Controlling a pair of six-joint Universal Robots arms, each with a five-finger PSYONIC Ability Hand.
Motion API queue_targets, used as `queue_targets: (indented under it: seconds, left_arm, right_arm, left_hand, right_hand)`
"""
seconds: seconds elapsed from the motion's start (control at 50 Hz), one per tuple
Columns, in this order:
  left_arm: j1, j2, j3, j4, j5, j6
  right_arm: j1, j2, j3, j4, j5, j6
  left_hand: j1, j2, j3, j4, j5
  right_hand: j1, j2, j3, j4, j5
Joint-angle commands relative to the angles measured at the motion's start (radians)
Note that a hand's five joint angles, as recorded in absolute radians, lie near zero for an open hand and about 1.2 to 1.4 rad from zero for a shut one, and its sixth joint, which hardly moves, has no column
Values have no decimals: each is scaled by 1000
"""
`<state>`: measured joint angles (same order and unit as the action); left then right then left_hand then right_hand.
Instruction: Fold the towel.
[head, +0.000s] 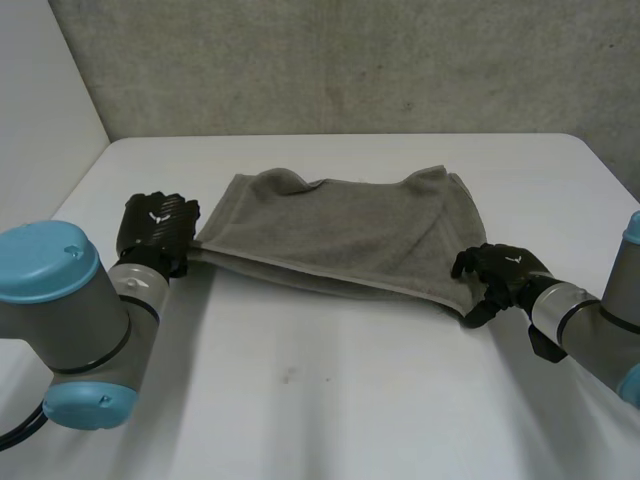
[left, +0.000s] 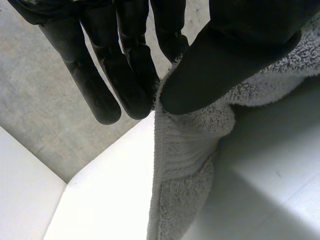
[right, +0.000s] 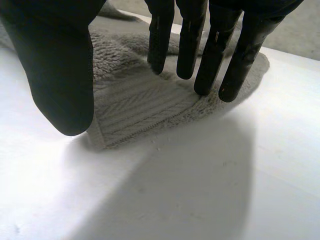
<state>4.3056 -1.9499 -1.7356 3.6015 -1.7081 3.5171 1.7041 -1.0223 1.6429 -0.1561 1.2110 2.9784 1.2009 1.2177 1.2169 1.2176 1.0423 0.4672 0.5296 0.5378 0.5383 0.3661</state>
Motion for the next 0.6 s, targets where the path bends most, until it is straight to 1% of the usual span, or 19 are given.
queue_targets:
  seconds: [0.02, 0.2, 0.24, 0.36, 0.42, 0.46, 0.48, 0.52, 0.54, 0.56, 0.58, 0.6]
  left_arm:
    - [-4, 2, -1, -1, 1, -30]
    - [-1, 0, -4, -1, 1, -32]
    - [-3, -1, -6, -1, 1, -32]
    - [-7, -1, -7, -1, -1, -32]
    - [-9, -1, -9, -1, -2, -32]
    - [-9, 0, -9, -1, -2, -32]
    - [-7, -1, -9, -1, -2, -32]
    - [-7, 0, -9, -1, -2, -32]
    - [-6, 0, -9, -3, -2, -32]
    - [-6, 0, -9, -3, -2, -32]
    - [-4, 0, -10, -4, -2, -30]
    - [-4, 0, -10, -4, -2, -30]
  right_arm:
    - [14, 21, -8, 4, 18, 28]
    - [19, 25, -23, -7, 13, 128]
    - [29, 43, -43, -10, 15, 154]
    - [51, 70, -71, -13, 16, 185]
    - [52, 80, -83, -39, 35, 202]
    - [52, 85, -90, -89, 103, 195]
    - [52, 85, -91, -89, 104, 195]
    - [51, 80, -101, -123, 194, 182]
    - [51, 80, -101, -123, 194, 182]
    - [46, 71, -109, -125, 223, 173]
    - [46, 71, -109, -125, 223, 172]
    - [40, 61, -112, -122, 243, 159]
  left_hand:
    - [195, 179, 179, 179, 179]
    - [195, 179, 179, 179, 179]
    - [195, 179, 179, 179, 179]
    - [195, 179, 179, 179, 179]
    - [195, 179, 179, 179, 179]
    - [195, 179, 179, 179, 179]
    - [195, 179, 179, 179, 179]
    - [195, 179, 179, 179, 179]
    - [195, 179, 179, 179, 179]
    - [195, 179, 179, 179, 179]
    - [195, 179, 179, 179, 179]
    - [195, 179, 179, 179, 179]
  right_hand:
    - [38, -24, -33, -33, -36]
    - [76, 13, 5, 5, 2]
    - [79, 16, 8, 8, 5]
    - [79, 16, 8, 8, 5]
    - [135, 72, 64, 63, 61]
    - [211, 148, 140, 139, 137]
    - [211, 148, 140, 140, 137]
    - [310, 248, 240, 239, 237]
    - [311, 248, 240, 240, 237]
    - [386, 324, 316, 315, 313]
    - [387, 325, 316, 316, 314]
    - [489, 426, 418, 418, 415]
